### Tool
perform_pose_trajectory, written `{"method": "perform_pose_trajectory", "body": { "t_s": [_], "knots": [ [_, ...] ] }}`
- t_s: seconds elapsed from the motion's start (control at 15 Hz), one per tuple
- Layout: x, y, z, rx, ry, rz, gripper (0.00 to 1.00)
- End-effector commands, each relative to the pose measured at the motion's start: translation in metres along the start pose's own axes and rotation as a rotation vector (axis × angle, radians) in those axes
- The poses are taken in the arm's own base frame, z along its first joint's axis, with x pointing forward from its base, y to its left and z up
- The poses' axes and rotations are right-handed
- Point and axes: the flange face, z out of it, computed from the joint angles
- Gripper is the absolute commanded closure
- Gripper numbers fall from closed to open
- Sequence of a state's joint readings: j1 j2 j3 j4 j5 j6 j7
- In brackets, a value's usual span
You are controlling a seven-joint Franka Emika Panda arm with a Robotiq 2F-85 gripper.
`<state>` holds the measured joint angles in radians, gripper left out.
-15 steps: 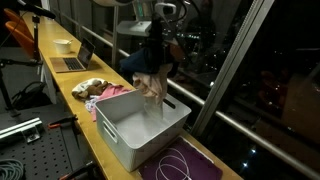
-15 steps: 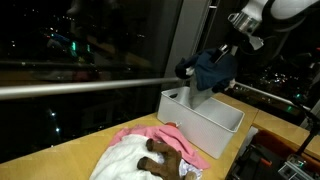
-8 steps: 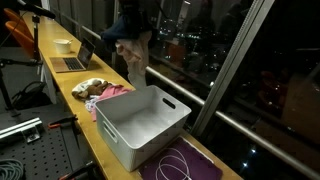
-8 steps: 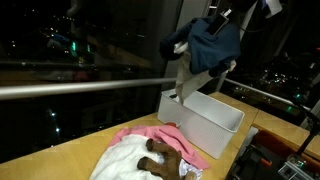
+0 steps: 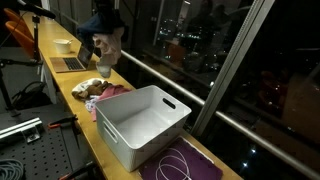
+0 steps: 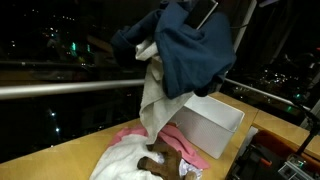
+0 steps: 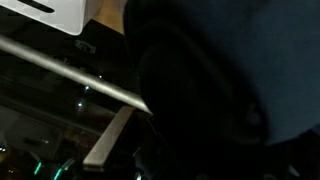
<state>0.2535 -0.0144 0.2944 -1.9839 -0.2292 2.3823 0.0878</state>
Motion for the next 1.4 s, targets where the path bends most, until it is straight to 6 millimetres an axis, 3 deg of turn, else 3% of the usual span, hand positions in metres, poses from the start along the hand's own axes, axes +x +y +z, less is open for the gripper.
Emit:
{"method": "perform_pose_trajectory", "body": {
  "t_s": [0.0,0.33,0.87,0.93,1.07,1.33],
  "knots": [
    [0.018,-0.02,0.021,0.035,-0.014,-0.021,0.98],
    [0.02,-0.033,0.069,0.086,-0.066,-0.027,0.98],
    [0.006,-0.021,0.119,0.123,-0.148,0.012,0.98],
    [0.003,-0.02,0.122,0.128,-0.155,0.016,0.66],
    [-0.001,-0.019,0.127,0.138,-0.166,0.028,0.6],
    [-0.007,-0.01,0.129,0.154,-0.173,0.052,0.3]
  ]
}}
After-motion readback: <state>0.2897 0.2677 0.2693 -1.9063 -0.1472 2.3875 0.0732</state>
